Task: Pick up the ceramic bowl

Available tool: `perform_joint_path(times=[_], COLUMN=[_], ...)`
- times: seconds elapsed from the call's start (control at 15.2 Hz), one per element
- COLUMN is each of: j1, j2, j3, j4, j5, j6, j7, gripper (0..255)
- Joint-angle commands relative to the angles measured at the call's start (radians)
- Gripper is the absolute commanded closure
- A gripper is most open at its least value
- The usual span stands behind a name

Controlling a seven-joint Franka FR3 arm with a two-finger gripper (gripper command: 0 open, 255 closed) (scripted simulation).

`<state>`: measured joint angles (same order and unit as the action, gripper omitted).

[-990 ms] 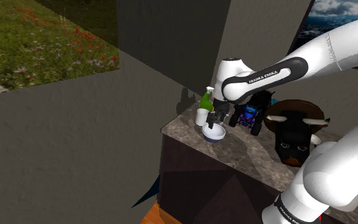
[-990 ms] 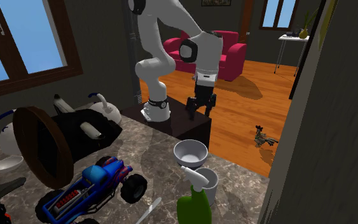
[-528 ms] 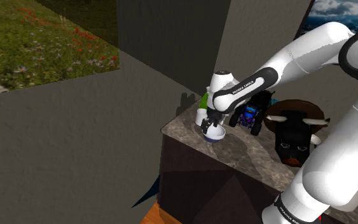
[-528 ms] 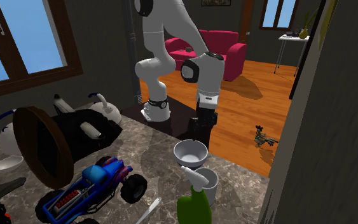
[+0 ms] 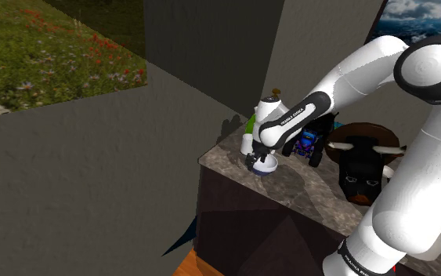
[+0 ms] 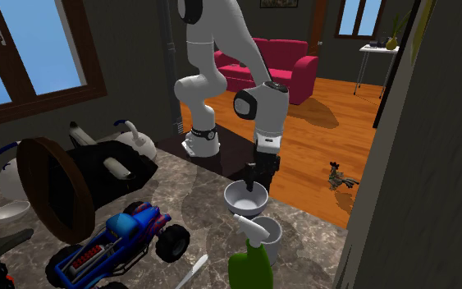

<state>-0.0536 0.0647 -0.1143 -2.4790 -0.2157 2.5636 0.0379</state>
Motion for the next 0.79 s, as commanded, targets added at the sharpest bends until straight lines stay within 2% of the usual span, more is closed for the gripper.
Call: perform_joint_path(times=[0.0, 0.59, 0.73], j1=[0.0, 0.0, 0.001], j2=[0.004, 0.004, -0.02], j3=[0.0, 0.0, 0.001], j4=[-0.001, 0.0, 0.004], j5=[-0.001, -0.001, 0.003], j6=[0.005, 0.005, -0.023], j7=[0.001, 0.001, -0.004], gripper=[255, 255, 255])
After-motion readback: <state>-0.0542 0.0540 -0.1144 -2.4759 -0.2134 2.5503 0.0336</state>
